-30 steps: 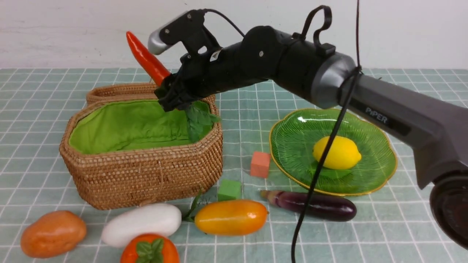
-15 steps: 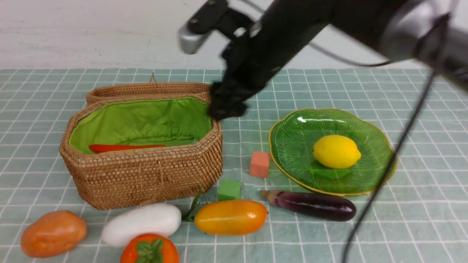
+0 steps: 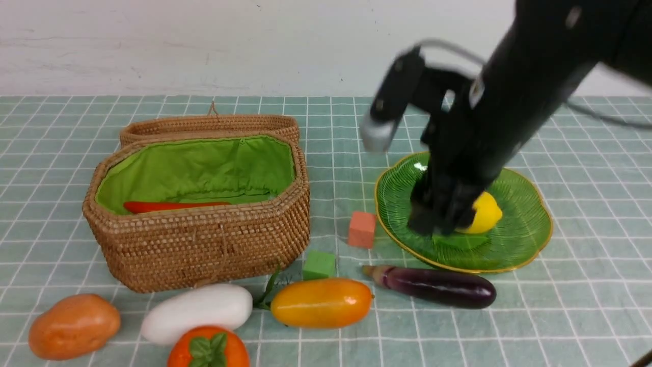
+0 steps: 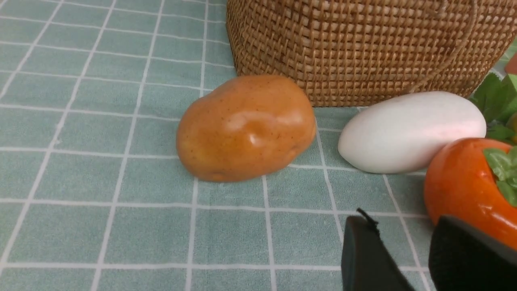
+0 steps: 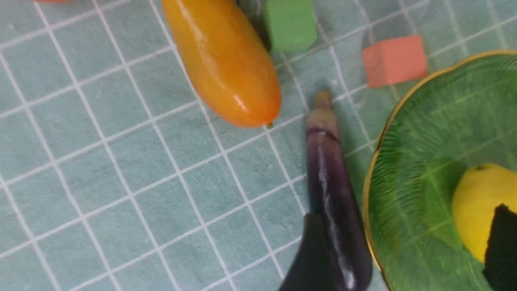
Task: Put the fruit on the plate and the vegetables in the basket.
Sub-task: Grab an eggplant with your right arm and place it in the basket on the left.
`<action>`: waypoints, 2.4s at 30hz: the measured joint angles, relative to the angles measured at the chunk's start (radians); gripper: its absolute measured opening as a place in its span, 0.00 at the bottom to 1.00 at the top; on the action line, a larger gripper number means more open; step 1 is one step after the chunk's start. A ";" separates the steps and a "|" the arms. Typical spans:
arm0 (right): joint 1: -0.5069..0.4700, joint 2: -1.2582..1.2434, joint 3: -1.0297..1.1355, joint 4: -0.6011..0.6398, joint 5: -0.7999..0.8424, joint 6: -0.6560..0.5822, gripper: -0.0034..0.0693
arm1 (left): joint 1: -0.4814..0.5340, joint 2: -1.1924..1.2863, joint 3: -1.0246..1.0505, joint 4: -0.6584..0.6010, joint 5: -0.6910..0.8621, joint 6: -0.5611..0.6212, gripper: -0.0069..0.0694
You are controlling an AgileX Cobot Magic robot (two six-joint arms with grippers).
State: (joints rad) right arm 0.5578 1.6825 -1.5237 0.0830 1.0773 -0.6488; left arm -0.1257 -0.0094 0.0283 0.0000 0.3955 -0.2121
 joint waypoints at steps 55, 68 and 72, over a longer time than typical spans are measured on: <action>0.070 0.373 0.051 -0.156 -0.021 0.153 0.44 | 0.000 0.000 0.000 0.000 0.000 0.000 0.40; 0.070 0.259 -0.011 -0.089 0.020 0.115 0.44 | 0.000 0.000 0.000 0.000 0.000 0.000 0.40; 0.070 0.208 -0.156 -0.083 0.028 0.084 0.44 | 0.000 0.000 0.000 0.000 0.000 0.000 0.40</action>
State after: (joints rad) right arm 0.6280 1.8905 -1.6798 0.0000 1.1055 -0.5647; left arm -0.1257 -0.0094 0.0283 0.0000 0.3955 -0.2121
